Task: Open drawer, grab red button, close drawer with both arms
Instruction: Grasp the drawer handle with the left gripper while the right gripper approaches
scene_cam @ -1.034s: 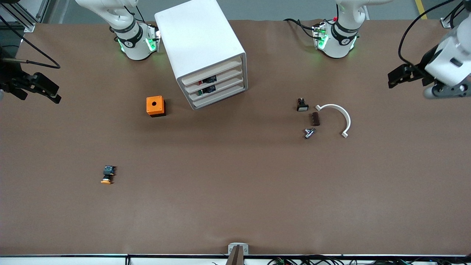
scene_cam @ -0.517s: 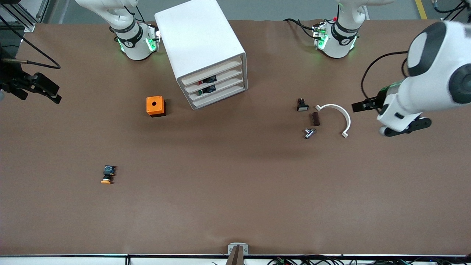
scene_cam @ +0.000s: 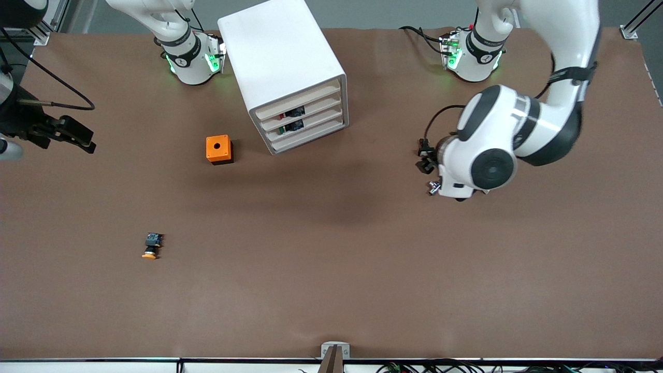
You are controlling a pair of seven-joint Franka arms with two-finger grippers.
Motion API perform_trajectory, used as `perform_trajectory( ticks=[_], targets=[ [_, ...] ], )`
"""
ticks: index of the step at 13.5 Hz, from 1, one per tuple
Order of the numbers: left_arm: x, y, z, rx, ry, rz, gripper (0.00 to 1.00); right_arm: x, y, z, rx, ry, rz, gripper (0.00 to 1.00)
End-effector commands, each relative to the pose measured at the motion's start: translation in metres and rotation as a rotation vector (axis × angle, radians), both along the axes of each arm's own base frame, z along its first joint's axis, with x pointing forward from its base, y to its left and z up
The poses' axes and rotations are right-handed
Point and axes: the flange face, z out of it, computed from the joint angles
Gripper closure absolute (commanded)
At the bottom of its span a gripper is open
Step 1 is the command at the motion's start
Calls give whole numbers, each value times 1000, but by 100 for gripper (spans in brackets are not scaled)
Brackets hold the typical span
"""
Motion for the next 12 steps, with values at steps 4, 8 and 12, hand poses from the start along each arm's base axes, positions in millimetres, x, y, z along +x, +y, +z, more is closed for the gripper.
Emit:
perform_trajectory(
  ticks=[4, 8, 12],
  targets=[
    [-39, -85, -65, 127, 176, 199, 0, 25, -1, -43, 13, 53, -12, 0],
    [-58, -111, -109, 257, 331, 412, 2, 41, 2, -83, 142, 116, -45, 0],
    [-63, -128, -141, 388, 574, 712, 5, 54, 41, -108, 173, 128, -158, 0]
  ],
)
